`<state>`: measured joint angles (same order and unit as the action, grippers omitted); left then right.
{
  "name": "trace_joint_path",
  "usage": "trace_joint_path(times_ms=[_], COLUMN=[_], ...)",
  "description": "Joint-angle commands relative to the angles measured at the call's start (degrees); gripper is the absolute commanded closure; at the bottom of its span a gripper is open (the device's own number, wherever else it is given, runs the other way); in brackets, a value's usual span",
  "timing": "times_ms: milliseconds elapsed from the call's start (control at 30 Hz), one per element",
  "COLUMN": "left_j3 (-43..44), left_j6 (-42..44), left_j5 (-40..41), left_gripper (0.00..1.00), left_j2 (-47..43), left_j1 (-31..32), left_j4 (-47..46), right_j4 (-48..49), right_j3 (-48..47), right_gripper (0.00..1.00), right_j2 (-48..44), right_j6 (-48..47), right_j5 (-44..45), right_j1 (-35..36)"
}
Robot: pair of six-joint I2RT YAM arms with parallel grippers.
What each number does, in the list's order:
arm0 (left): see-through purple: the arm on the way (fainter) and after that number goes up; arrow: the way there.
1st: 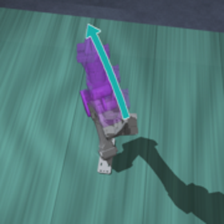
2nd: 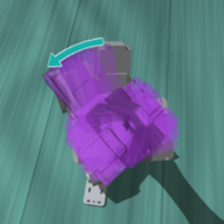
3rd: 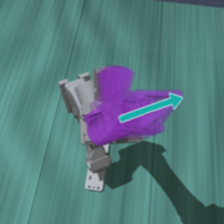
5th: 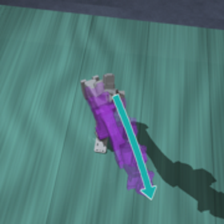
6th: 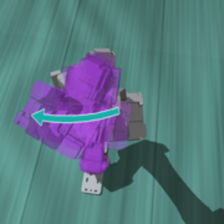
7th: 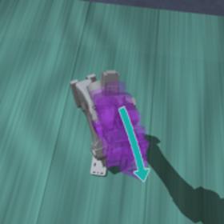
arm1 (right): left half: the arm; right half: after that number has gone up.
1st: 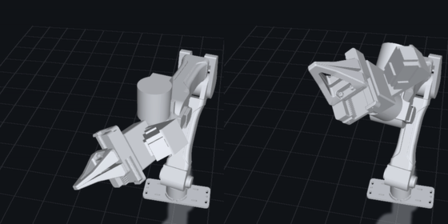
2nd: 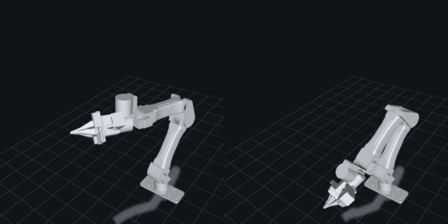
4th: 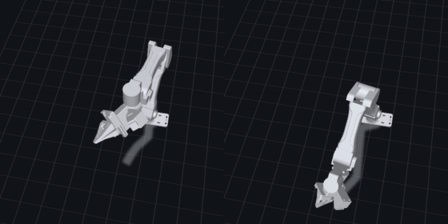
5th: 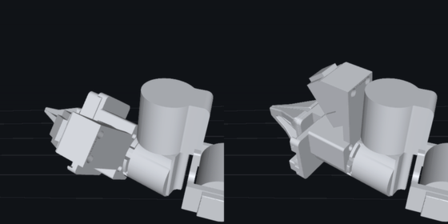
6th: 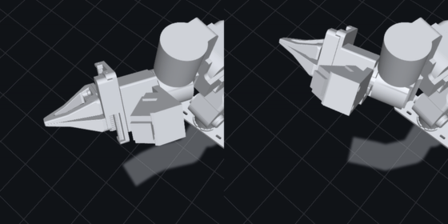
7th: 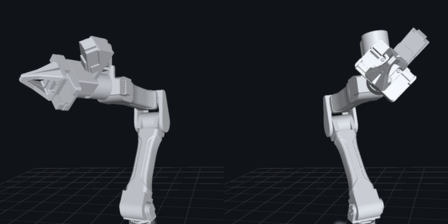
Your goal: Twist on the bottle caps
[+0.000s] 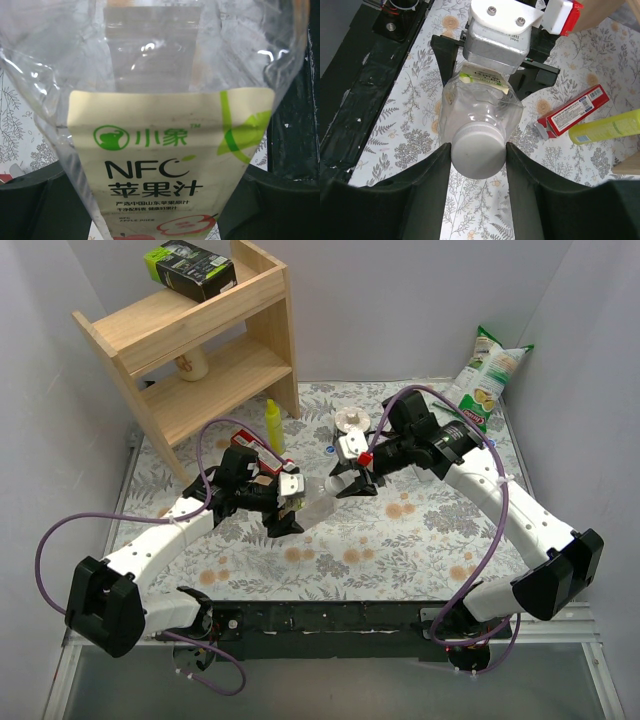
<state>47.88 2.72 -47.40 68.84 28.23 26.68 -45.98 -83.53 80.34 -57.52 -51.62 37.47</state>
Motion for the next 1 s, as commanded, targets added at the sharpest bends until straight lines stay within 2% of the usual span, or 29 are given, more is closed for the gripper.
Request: trace_joint_path(times_ms=[0, 67, 200, 233, 267, 300, 367, 400, 500, 633, 800, 900, 933, 967], left_j3=[2.48, 2.48, 2.31, 2.13, 1.70, 0.39, -1.46, -4.08, -6.91, -7.45, -7.80, -7.97, -8.24, -8.24], left_j6=[0.09, -0.26, -0.70, -1.05, -3.75, -5.69, -9.39, -12.19, -16.68, -20.47, -24.77, -26.89, -26.37, -26.54], left_j5=[-1.56, -1.56, -1.56, -1.04, -0.33, 0.80, 5.54, 7.56, 17.49, 20.85, 22.96, 20.61, 19.55, 18.32], left_gripper=[1.00, 1.00, 1.00, 1.00, 1.00, 1.00, 1.00, 1.00, 1.00, 1.00, 1.00, 1.00, 1.00, 1.00], left_j2=[-0.11, -0.02, -0.02, -0.19, -0.63, -1.24, -4.04, -5.11, -8.37, -8.55, -7.93, -9.16, -10.29, -10.65], left_j1=[-0.28, -0.28, -0.28, -0.19, -0.19, 0.07, 0.60, 1.73, 4.37, 4.91, 5.08, 4.99, 4.99, 4.99], left_j4=[-1.19, -1.19, -2.06, -2.68, -3.81, -7.74, -12.76, -18.01, -25.94, -27.91, -30.63, -32.30, -32.56, -32.83], right_j4=[2.65, 2.65, 3.52, 3.96, 5.70, 7.29, 10.45, 12.03, 18.54, 22.24, 19.79, 20.83, 22.93, 24.34], right_j3=[-1.55, -1.55, -1.90, -2.25, -2.60, -3.13, -3.66, -3.49, -2.34, -1.64, -3.57, -1.38, 0.71, 1.60], right_gripper=[0.46, 0.48, 0.65, 0.67, 0.70, 0.84, 0.94, 0.99, 0.99, 0.99, 0.99, 0.99, 0.93, 0.70], right_j2=[-0.27, -0.35, 0.52, 0.96, 1.57, 2.88, 4.12, 4.74, 5.79, 7.12, 8.44, 6.86, 6.16, 4.50], right_j6=[3.37, 4.16, 8.20, 9.95, 13.01, 21.14, 28.39, 36.52, 51.30, 61.01, 58.67, 57.69, 57.69, 58.21], right_j5=[-3.14, -3.49, -4.02, -4.19, -3.76, -2.89, -3.31, -2.88, 0.11, 1.94, 3.63, 3.02, 2.23, 2.48], right_j1=[0.06, 0.06, 0.06, 0.06, 0.06, 0.06, -0.29, -0.38, -0.38, -0.38, -0.38, -0.38, -0.99, -1.26])
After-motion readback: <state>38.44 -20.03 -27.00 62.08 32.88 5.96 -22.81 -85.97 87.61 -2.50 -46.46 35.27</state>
